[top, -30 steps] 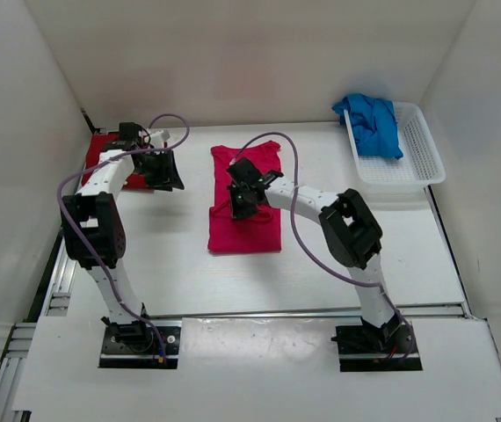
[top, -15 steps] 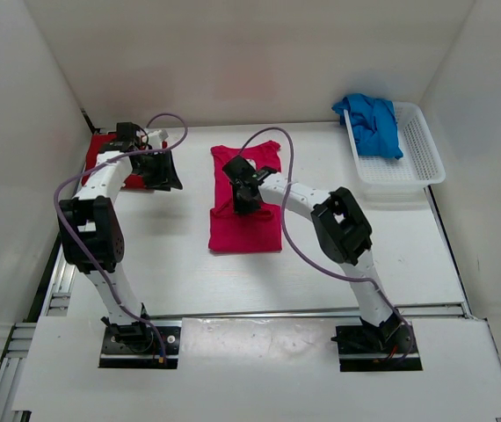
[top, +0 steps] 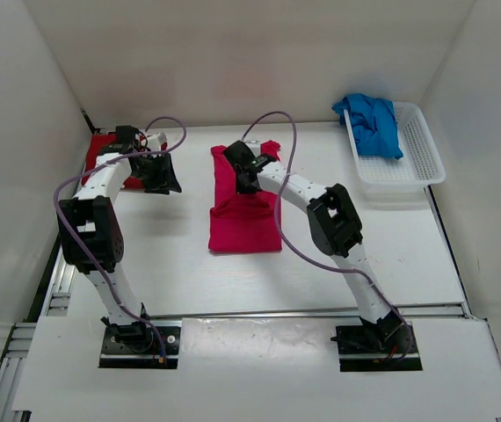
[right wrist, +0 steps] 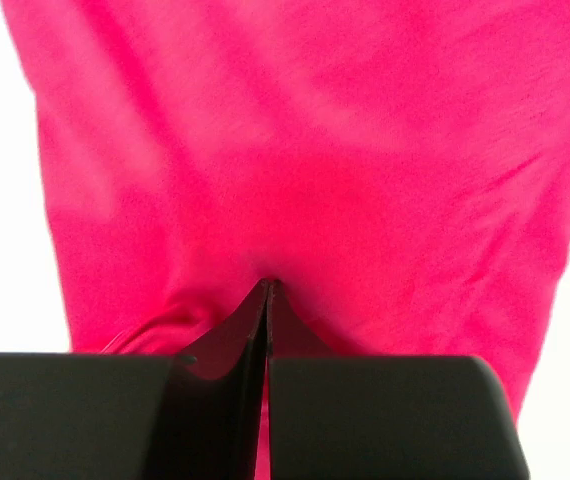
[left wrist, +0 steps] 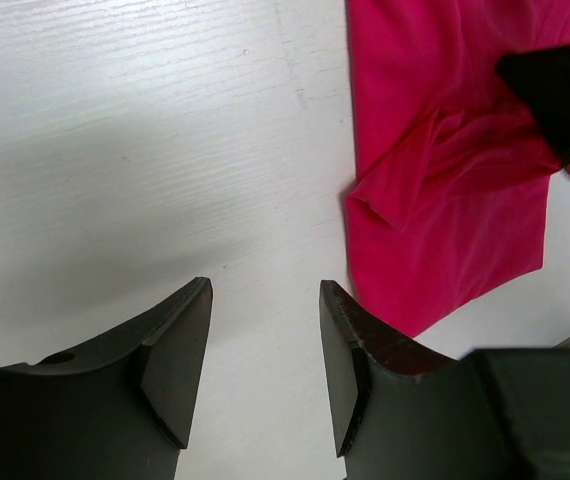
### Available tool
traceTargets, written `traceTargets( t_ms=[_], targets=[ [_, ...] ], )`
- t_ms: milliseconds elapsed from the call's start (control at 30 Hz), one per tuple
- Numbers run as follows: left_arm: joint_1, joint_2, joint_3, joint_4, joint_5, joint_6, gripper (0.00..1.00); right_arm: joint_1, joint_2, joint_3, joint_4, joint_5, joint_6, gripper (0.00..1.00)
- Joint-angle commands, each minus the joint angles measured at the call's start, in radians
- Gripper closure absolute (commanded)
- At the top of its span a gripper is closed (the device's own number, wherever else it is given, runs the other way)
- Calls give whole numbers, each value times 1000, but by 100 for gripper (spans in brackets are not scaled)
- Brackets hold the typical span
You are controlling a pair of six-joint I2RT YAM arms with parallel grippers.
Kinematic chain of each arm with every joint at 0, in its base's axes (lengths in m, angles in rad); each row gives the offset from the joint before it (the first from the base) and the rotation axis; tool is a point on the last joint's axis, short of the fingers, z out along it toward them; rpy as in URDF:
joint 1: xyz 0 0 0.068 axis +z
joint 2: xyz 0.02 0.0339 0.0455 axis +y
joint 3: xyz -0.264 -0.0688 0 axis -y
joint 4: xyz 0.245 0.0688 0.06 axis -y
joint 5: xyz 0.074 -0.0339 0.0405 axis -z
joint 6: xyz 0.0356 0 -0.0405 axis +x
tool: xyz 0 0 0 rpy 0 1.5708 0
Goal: Fold and stack the t-shirts
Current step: Fold the folded rectangular tshirt in 1/3 of the way
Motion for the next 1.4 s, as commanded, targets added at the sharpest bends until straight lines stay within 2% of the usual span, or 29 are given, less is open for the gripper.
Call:
traceTargets(
  t_ms=[0, 133, 233, 267, 333, 400, 500, 600, 700, 833, 1067, 1367],
  targets=[
    [-4, -56, -8, 8, 20, 7, 42, -48, 4, 78, -5, 38, -39, 99],
    [-29, -56, 2, -1, 29, 7, 42, -71, -70, 80, -5, -9, -149, 99],
    [-40, -56, 11, -1, 29, 7, 42, -57, -203, -66, 31, -48, -160, 99],
    [-50, -56, 11, -1, 29, 7, 42, -42, -282, -185, 47, -58, -160, 99],
    [-51, -56, 11, -1, 29, 7, 42, -26, -382, -302, 94, -67, -146, 99],
    [-51, -56, 11, -1, 29, 7, 42, -2, -427, -432, 103, -77, -133, 99],
    [-51, -56, 11, -10, 29, 7, 42, 27, -464, -541, 113, -126, -103, 100],
    [-51, -56, 11, -10, 29, 7, 42, 66, -464, -591, 113, -135, -73, 100],
    [-51, -56, 11, -10, 29, 7, 42, 86, -450, -611, 103, -124, -51, 100],
    [-51, -56, 11, -10, 29, 7, 42, 86, -377, -525, 64, -74, -28, 100],
    [-51, -56, 11, -10, 29, 7, 42, 86, -268, -424, 51, -52, -73, 100],
    [-51, -66, 11, -10, 20, 7, 42, 55, -196, -389, 42, 24, -82, 100]
  ],
)
